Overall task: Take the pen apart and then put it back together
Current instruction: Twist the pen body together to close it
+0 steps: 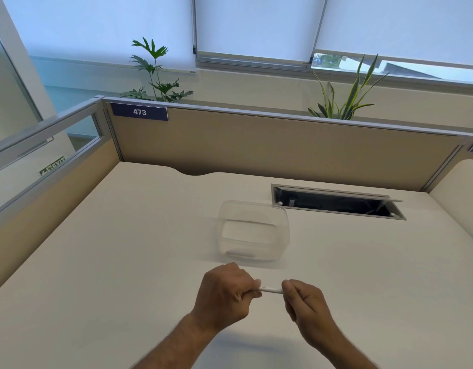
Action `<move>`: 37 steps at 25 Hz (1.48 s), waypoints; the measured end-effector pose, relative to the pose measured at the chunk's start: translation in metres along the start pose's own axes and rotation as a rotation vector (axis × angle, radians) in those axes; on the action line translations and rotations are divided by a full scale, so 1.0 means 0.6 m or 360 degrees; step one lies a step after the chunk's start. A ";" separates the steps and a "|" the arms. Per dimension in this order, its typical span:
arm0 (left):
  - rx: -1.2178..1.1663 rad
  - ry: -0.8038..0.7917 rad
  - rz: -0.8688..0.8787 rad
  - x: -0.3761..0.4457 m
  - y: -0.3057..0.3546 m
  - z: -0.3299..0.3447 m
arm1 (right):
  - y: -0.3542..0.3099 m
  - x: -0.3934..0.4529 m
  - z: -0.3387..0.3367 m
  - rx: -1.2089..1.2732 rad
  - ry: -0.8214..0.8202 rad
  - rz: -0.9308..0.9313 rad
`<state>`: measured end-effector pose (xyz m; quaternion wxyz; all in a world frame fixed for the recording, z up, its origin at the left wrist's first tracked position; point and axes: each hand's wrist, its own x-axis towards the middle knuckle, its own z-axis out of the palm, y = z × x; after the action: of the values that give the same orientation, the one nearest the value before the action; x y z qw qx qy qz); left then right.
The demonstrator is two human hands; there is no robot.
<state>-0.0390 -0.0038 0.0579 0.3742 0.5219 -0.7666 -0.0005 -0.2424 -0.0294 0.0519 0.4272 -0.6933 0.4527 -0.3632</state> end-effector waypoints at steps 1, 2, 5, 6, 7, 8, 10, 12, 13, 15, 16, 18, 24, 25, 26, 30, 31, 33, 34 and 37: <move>0.0047 0.0007 0.0020 0.000 -0.002 0.001 | -0.003 0.001 0.002 0.0073 -0.0031 0.0082; 0.0089 0.0012 0.0038 -0.001 -0.002 0.001 | -0.005 0.003 0.003 0.0129 -0.0073 0.0154; 0.0114 0.0014 0.0032 -0.002 -0.003 0.001 | -0.006 0.008 0.004 0.0148 -0.0135 0.0232; 0.0073 0.0013 -0.0002 -0.002 -0.002 0.000 | -0.005 0.010 0.003 0.0104 -0.0119 0.0208; 0.0018 0.0008 -0.0044 -0.001 0.000 -0.001 | -0.004 0.011 0.001 0.0046 -0.0096 0.0155; -0.0028 -0.0009 -0.0076 0.000 0.001 -0.003 | -0.002 0.012 -0.002 -0.0015 -0.0078 0.0082; -0.0024 -0.0088 -0.0078 0.000 0.003 -0.004 | 0.000 0.013 -0.013 -0.0152 -0.0081 -0.0090; 0.0000 -0.0166 -0.0049 -0.003 0.004 -0.003 | 0.004 0.016 -0.027 -0.0331 -0.0118 -0.0278; -0.0032 -0.0209 -0.0059 -0.003 0.004 -0.003 | 0.006 0.017 -0.033 -0.0428 -0.0123 -0.0369; -0.0132 -0.0344 -0.0122 -0.004 0.002 -0.002 | 0.007 0.019 -0.042 -0.0581 -0.0103 -0.0528; -0.0161 -0.0428 -0.0149 -0.004 0.002 -0.002 | 0.008 0.019 -0.043 -0.0661 -0.0074 -0.0613; -0.0189 -0.0560 -0.0166 -0.003 0.000 0.000 | 0.009 0.015 -0.039 -0.0791 0.0002 -0.0739; -0.0160 -0.0336 -0.0025 -0.006 0.003 0.001 | 0.005 0.010 -0.020 -0.0629 0.0160 -0.0640; -0.0128 -0.0264 0.0005 -0.006 0.003 0.000 | 0.004 0.010 -0.017 -0.0601 0.0169 -0.0597; -0.0094 -0.0193 0.0027 -0.005 0.003 0.000 | 0.004 0.010 -0.015 -0.0578 0.0172 -0.0555; -0.0006 0.0028 0.0065 0.002 0.002 0.000 | 0.000 0.010 -0.007 -0.0369 0.0166 -0.0269; 0.0016 0.0071 0.0068 0.003 0.002 0.001 | -0.003 0.011 -0.005 -0.0310 0.0151 -0.0175; 0.0055 0.0131 0.0074 0.003 0.000 0.004 | -0.009 0.015 -0.003 -0.0201 0.0098 0.0006; 0.0076 0.0154 0.0083 0.001 -0.001 0.006 | -0.012 0.018 -0.002 -0.0159 0.0078 0.0079; 0.0092 0.0188 0.0071 -0.003 -0.003 0.010 | -0.025 0.022 -0.002 -0.0068 0.0032 0.0214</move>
<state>-0.0410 -0.0057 0.0518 0.4035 0.5144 -0.7542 0.0608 -0.2346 -0.0386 0.0677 0.4311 -0.6666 0.5102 -0.3310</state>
